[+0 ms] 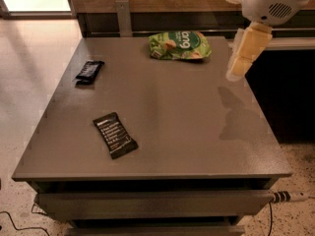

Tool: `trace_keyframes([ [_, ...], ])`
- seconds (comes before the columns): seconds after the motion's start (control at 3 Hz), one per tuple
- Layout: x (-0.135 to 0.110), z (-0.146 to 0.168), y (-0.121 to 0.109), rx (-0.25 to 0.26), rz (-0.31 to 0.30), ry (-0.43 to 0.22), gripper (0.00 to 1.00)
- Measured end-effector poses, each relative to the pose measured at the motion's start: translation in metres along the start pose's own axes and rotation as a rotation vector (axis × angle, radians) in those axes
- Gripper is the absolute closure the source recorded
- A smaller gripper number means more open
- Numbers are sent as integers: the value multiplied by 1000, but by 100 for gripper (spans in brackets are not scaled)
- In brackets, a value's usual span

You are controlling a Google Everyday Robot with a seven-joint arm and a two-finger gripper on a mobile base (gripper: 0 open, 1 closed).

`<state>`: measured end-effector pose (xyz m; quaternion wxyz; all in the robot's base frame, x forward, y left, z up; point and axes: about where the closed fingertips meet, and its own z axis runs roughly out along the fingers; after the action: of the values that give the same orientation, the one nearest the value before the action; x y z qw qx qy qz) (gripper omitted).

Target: Pick green rice chip bag

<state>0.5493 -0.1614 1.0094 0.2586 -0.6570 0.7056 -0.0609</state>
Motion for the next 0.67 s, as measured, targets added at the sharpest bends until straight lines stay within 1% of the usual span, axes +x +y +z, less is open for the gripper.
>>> trace_keyframes([
  [0.33,-18,33,-33,48,-10,-52,0],
  [0.67,-23,63,-64,109,19,-65,0],
])
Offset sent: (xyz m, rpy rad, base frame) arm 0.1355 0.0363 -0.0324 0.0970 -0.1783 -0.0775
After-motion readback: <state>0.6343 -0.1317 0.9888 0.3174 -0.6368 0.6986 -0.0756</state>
